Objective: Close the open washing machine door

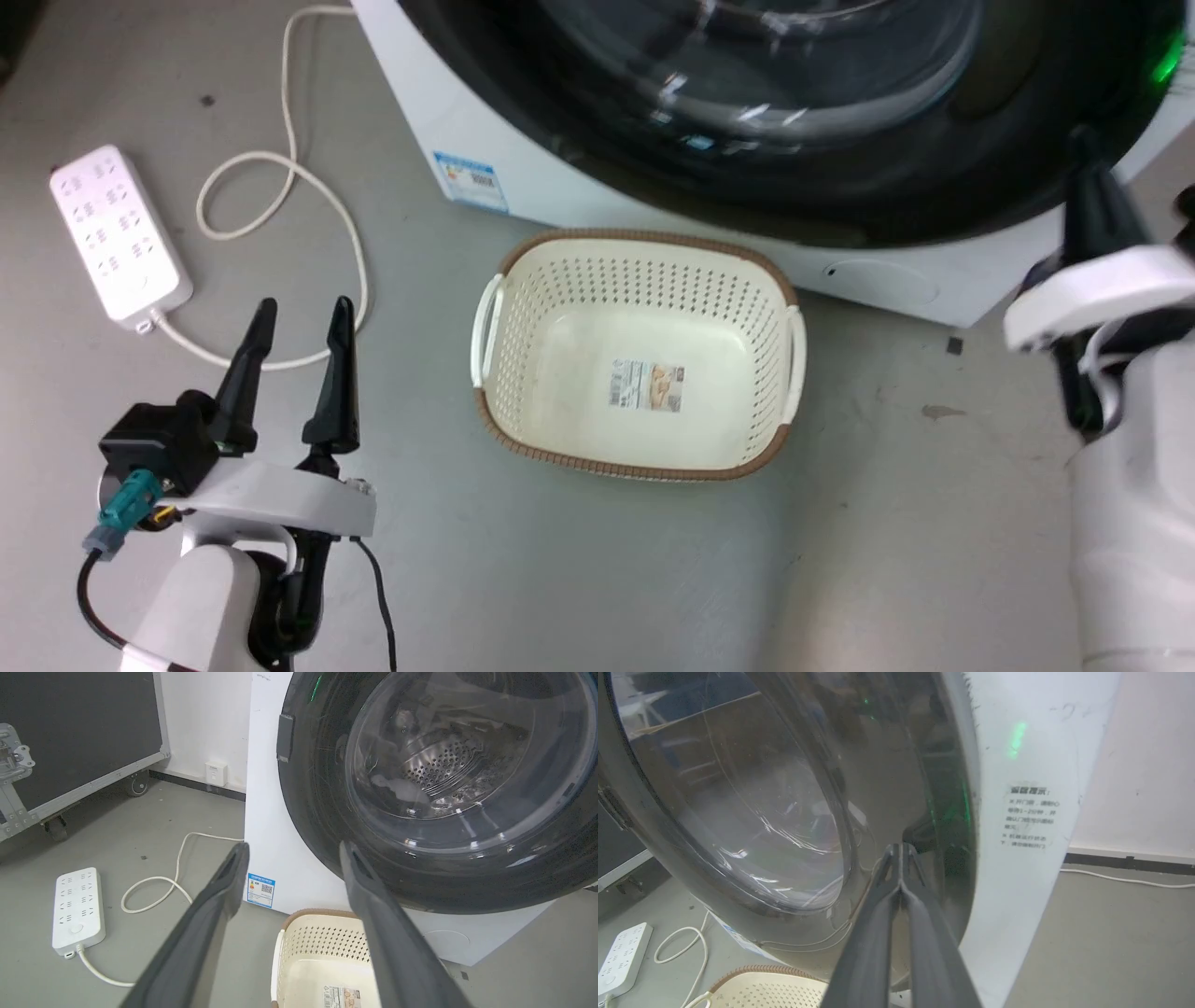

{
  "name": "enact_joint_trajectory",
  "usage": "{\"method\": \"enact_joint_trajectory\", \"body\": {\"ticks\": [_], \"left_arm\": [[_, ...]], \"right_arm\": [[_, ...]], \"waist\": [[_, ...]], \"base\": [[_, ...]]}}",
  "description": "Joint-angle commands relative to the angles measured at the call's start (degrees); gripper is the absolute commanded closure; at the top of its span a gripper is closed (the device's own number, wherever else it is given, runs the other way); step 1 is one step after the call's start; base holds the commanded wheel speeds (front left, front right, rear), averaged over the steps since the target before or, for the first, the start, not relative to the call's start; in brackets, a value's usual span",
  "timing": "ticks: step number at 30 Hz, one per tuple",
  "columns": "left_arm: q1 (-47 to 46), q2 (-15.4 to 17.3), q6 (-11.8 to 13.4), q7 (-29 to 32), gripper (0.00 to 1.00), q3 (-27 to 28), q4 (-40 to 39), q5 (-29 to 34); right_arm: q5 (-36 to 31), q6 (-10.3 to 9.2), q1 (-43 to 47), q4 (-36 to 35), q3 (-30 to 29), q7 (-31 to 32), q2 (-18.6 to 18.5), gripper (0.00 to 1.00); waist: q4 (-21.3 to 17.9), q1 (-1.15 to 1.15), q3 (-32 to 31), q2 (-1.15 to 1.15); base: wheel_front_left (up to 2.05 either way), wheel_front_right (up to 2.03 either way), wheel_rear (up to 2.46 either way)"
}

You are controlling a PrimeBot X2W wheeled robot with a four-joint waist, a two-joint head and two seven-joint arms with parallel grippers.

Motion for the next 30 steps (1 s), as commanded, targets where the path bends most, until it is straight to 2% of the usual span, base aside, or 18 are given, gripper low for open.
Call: {"method": "enact_joint_trajectory", "body": {"ticks": [1, 11, 17, 22, 30], "left_arm": [[-0.9, -0.3, -0.4, -0.3, 0.0, 0.6, -0.3, 0.5], [-1.0, -1.9, -2.0, -0.3, 0.0, 2.9, 0.0, 1.9], [-0.3, -3.0, -2.7, -0.3, 0.0, 4.2, 0.5, 3.2], [1.5, -3.7, -2.5, -0.3, 0.0, 5.5, 0.6, 4.5], [3.7, -4.1, -1.9, -0.3, 0.0, 5.5, 0.3, 7.3]], "right_arm": [[-1.3, -0.05, -2.4, 0.0, -1.5, -0.2, -0.3, 1.0], [-5.9, -0.05, -8.5, -1.0, -7.5, -0.2, -0.3, 1.0], [-4.7, -0.05, -7.9, -2.1, -9.2, -0.4, -0.3, 1.0], [-0.7, -0.05, -2.8, -7.5, -7.3, -0.5, -0.3, 1.0], [3.9, -0.05, 13.3, -19.9, 0.5, -0.5, -0.3, 1.0]], "waist": [[1.1, -0.01, 1.4, 0.0], [1.9, -0.01, 3.0, 0.0], [0.4, -0.01, 0.1, 0.0], [-2.2, -0.01, -4.5, 0.0], [-6.6, -0.01, -10.6, 0.0]], "base": [[0.0, 0.0, 0.0], [0.0, 0.0, 0.0], [0.0, 0.0, 0.0], [0.0, 0.0, 0.0], [0.0, 0.0, 0.0]]}}
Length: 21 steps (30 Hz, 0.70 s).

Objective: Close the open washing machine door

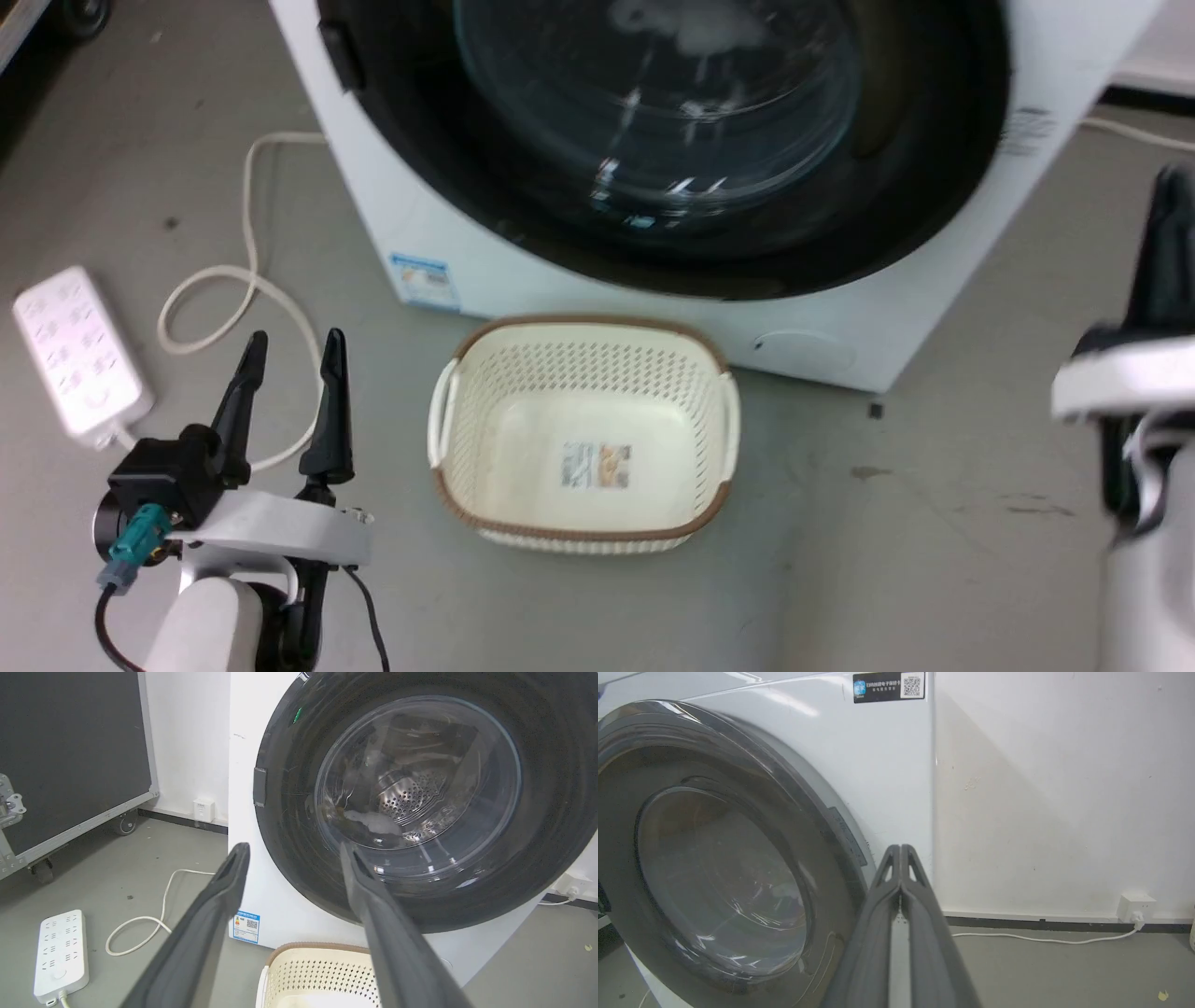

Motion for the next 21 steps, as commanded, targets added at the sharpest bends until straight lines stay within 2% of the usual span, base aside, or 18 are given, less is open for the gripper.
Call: {"method": "enact_joint_trajectory", "body": {"ticks": [1, 9, 14, 21], "left_arm": [[0.9, -0.3, 0.4, -0.3, 0.0, -0.1, -0.2, 0.8], [2.5, -0.3, 0.8, 0.0, 0.0, -1.5, 0.5, 2.2], [3.2, 0.1, 1.1, 1.5, 0.0, -3.0, 1.0, 3.3], [3.9, 0.4, 2.3, 2.4, 0.0, -4.2, 1.4, 4.8]], "right_arm": [[1.1, -0.03, 4.5, -2.6, 2.2, -0.3, -0.2, 1.0], [3.8, -0.03, 19.4, -7.7, 8.5, -0.2, -0.2, 1.0], [3.0, -0.03, 24.5, -8.9, 11.1, 0.7, -0.2, 1.0], [3.1, -0.03, 27.7, -10.4, 12.0, 2.5, -0.2, 1.0]], "waist": [[-2.8, 0.01, -3.1, 0.0], [-4.6, 0.01, -5.8, 0.0], [-4.8, 0.01, -6.6, 0.0], [-5.0, 0.01, -7.2, 0.0]], "base": [[0.0, 0.0, 0.0], [0.0, 0.0, 0.0], [0.0, 0.0, 0.0], [0.0, 0.0, 0.0]]}}
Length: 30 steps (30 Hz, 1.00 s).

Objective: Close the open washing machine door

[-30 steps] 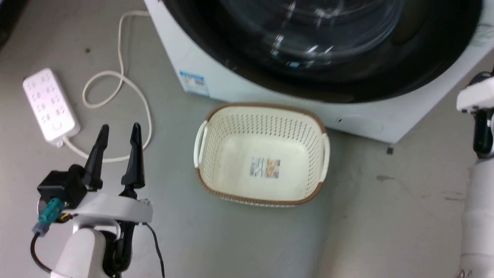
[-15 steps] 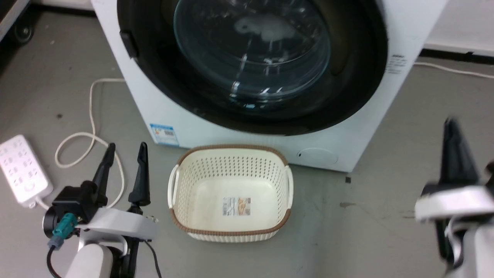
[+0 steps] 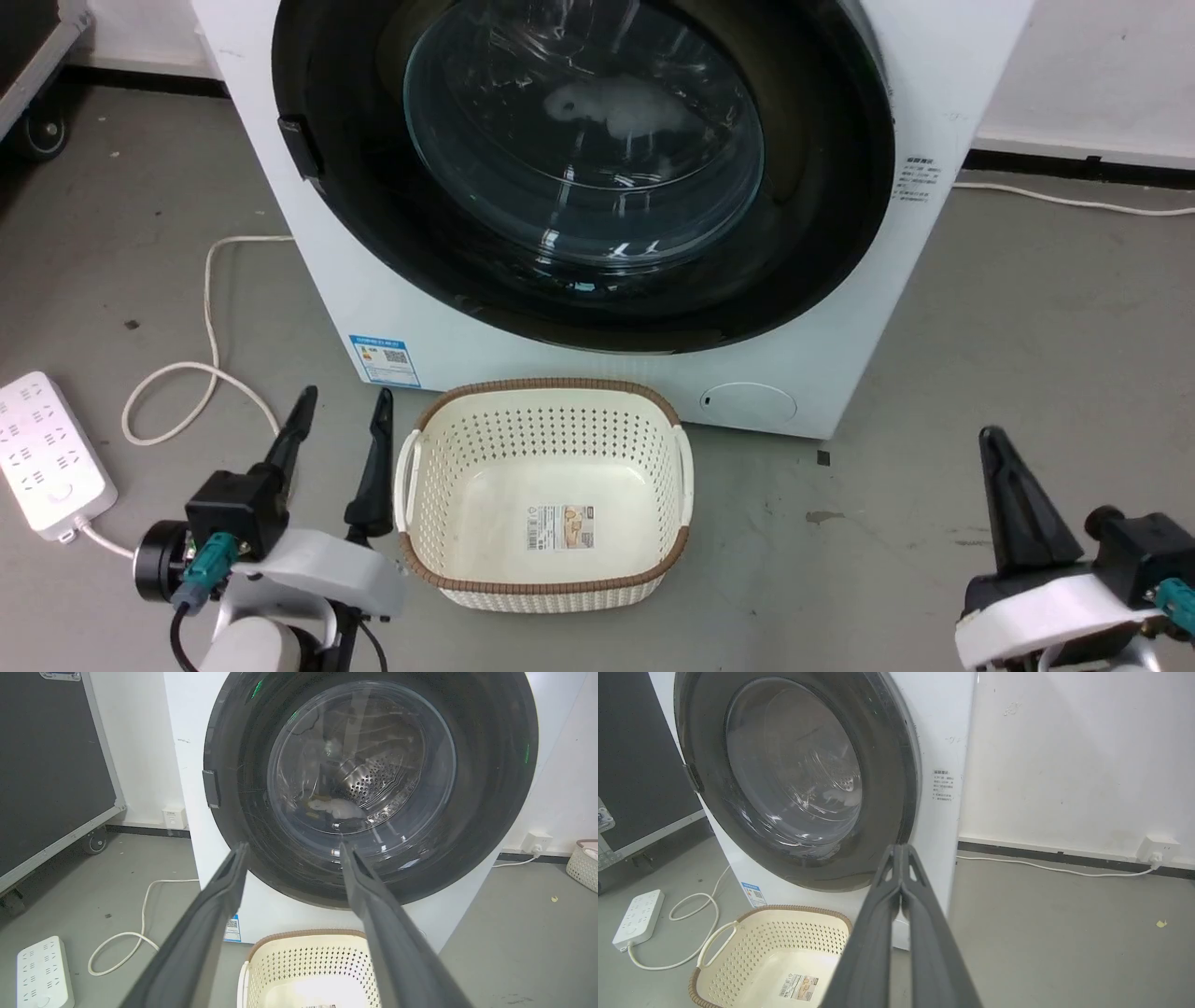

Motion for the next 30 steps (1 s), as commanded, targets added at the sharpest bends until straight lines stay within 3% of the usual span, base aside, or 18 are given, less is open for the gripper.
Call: {"method": "enact_joint_trajectory", "body": {"ticks": [1, 3, 4, 5, 6, 30], "left_arm": [[0.8, 0.1, 0.4, 0.3, 0.0, -0.3, 0.1, 0.3], [1.0, 0.1, 0.5, 0.4, 0.0, -0.5, 0.2, 0.3], [1.1, 0.1, 0.5, 0.5, 0.0, -0.6, 0.3, 0.3], [1.2, 0.2, 0.5, 0.6, 0.0, -0.7, 0.3, 0.2], [1.2, 0.2, 0.4, 0.7, 0.0, -0.8, 0.4, 0.1], [0.5, 0.7, 0.1, 1.4, 0.0, -1.5, 1.3, -1.9]], "right_arm": [[0.1, -0.03, 1.1, -0.4, 0.1, 0.5, -0.1, 1.0], [0.6, -0.03, 1.6, -0.3, -0.1, 1.3, -0.1, 1.0], [0.8, -0.03, 1.8, -0.2, -0.2, 1.6, -0.1, 0.93], [0.9, -0.03, 1.9, -0.3, -0.3, 1.6, -0.1, 0.17], [1.1, -0.03, 2.0, -0.4, -0.4, 1.6, -0.1, 0.0], [3.6, -0.03, 2.6, 0.3, 0.6, 2.2, -0.1, 0.0]], "waist": [[0.0, 0.0, -0.1, 0.0], [0.0, 0.0, -0.3, 0.0], [0.0, 0.0, -0.4, 0.0], [0.0, 0.0, -0.5, 0.0], [0.0, 0.0, -0.5, 0.0], [-0.2, 0.0, -0.8, 0.0]], "base": [[0.0, 0.0, 0.0], [0.0, 0.0, 0.0], [0.0, 0.0, 0.0], [0.0, 0.0, 0.0], [0.0, 0.0, 0.0], [0.0, 0.0, 0.0]]}}
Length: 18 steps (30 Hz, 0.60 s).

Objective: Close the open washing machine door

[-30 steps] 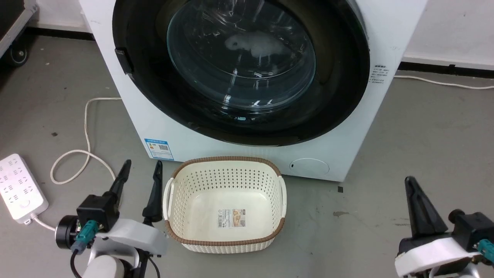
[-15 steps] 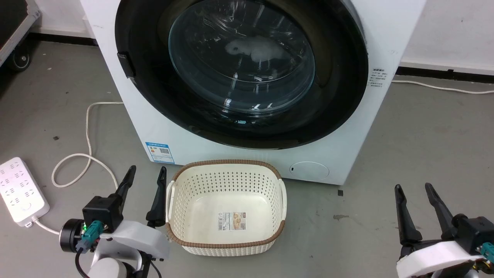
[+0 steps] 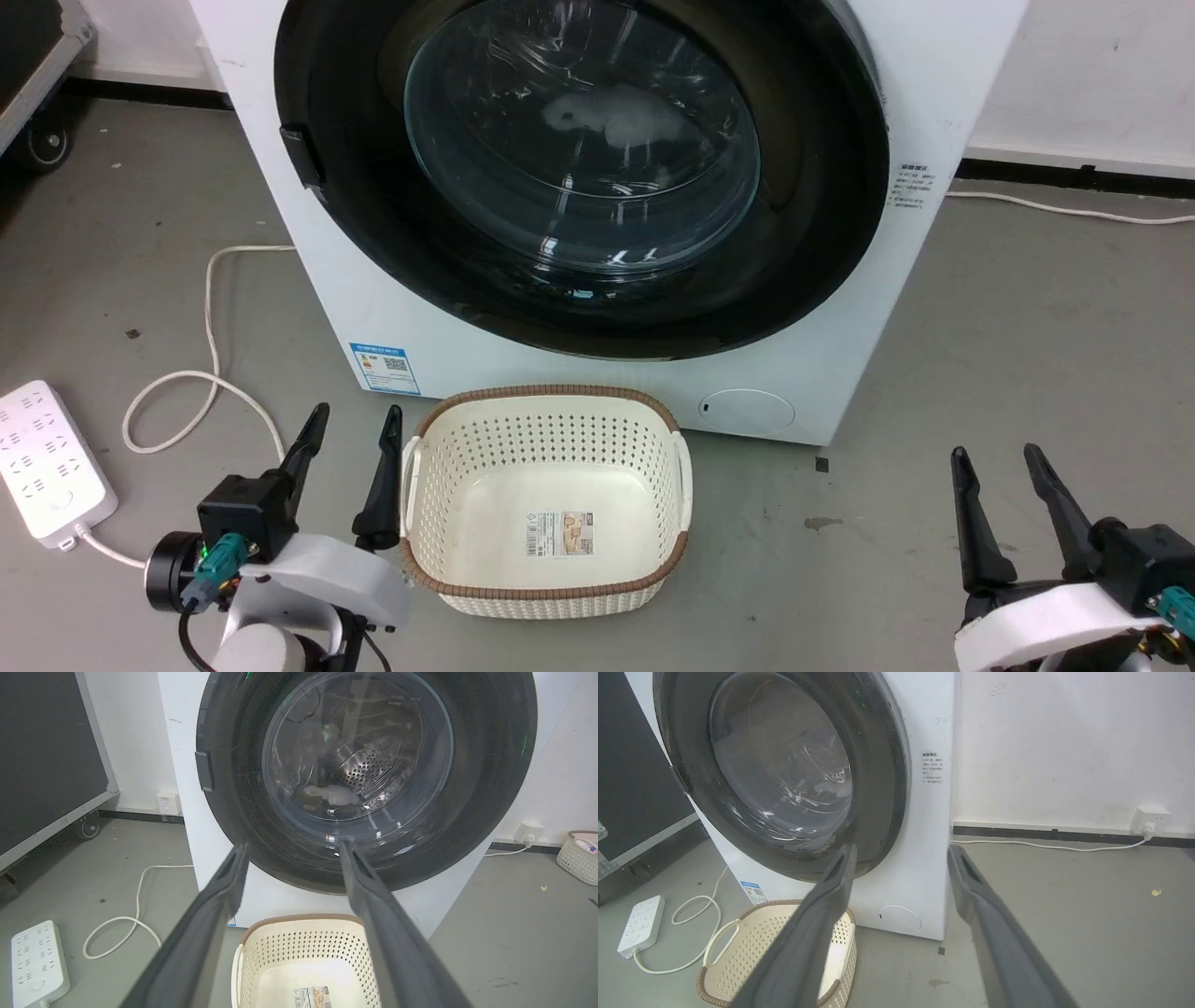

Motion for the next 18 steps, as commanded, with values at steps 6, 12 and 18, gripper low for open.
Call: {"method": "enact_joint_trajectory", "body": {"ticks": [6, 12, 18], "left_arm": [[-0.3, 0.4, -0.1, -0.5, 0.0, -0.1, 0.1, -0.6], [-0.3, 0.5, -0.1, -0.7, 0.0, -0.1, 0.1, -0.9], [-0.1, 0.4, 0.0, -0.6, 1.0, -0.1, -0.1, -1.0]], "right_arm": [[0.5, -0.03, 0.8, 0.1, 0.3, -0.2, -0.1, 0.0], [0.7, -0.03, 0.9, 0.1, 0.5, -0.3, -0.1, 0.0], [0.3, 0.0, 0.0, 0.0, 0.5, -0.1, 0.0, 1.0]], "waist": [[0.1, -0.01, 0.2, 0.0], [0.2, -0.01, 0.0, 0.0], [0.1, 0.0, 0.2, 0.0]], "base": [[0.0, 0.0, 0.0], [0.0, 0.0, 0.0], [0.0, 0.0, 0.0]]}}
